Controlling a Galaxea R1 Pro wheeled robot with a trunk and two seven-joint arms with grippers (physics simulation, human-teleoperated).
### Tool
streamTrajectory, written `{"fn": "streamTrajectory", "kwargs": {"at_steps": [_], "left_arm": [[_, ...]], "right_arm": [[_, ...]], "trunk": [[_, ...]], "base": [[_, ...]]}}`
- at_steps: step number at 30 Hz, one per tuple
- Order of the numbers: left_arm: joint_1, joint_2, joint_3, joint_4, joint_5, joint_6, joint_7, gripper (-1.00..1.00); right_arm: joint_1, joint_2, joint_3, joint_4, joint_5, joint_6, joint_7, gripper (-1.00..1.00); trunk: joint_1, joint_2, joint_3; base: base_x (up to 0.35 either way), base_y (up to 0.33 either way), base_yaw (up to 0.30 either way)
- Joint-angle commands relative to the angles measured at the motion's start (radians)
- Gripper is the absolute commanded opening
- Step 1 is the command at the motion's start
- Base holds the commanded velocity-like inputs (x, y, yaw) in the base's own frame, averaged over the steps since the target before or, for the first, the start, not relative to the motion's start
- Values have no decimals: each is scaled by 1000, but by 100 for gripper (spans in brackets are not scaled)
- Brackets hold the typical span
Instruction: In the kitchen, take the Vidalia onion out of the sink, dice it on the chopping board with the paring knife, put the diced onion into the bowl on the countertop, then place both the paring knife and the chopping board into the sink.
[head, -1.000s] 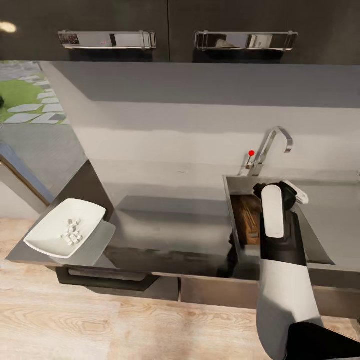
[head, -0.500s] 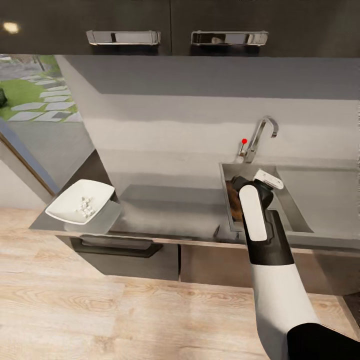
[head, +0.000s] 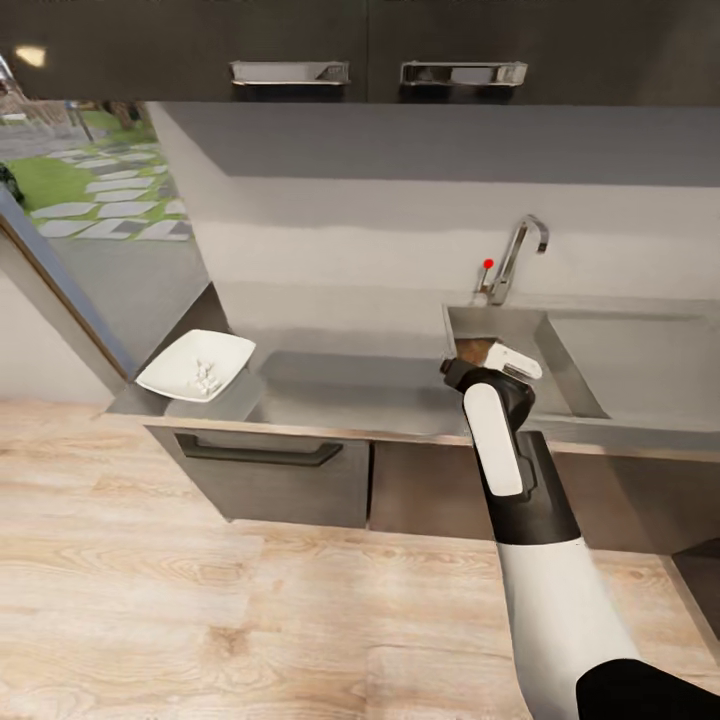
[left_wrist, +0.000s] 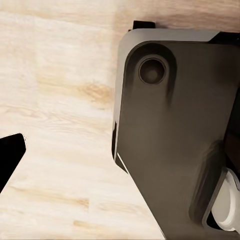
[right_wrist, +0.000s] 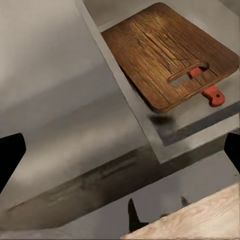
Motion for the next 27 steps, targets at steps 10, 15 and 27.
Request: {"fn": "streamTrajectory", "kwargs": {"at_steps": [10,15,27], "left_arm": [[-2,0,-8,4,9,-7,0,100],[-2,0,-8,4,9,-7,0,100],[-2,0,-8,4,9,-7,0,100]], "right_arm": [[16,-4,1,36,-7,-1,7,100],[16,-4,1,40,-5,-2,34,100],[16,-4,1,43,-5,-2,41,100]], "trunk": [[0,-2,-2],[0,-2,-2],[0,-2,-2]], "base": [[-284,200,0],[-284,200,0],[-304,136,0]]}}
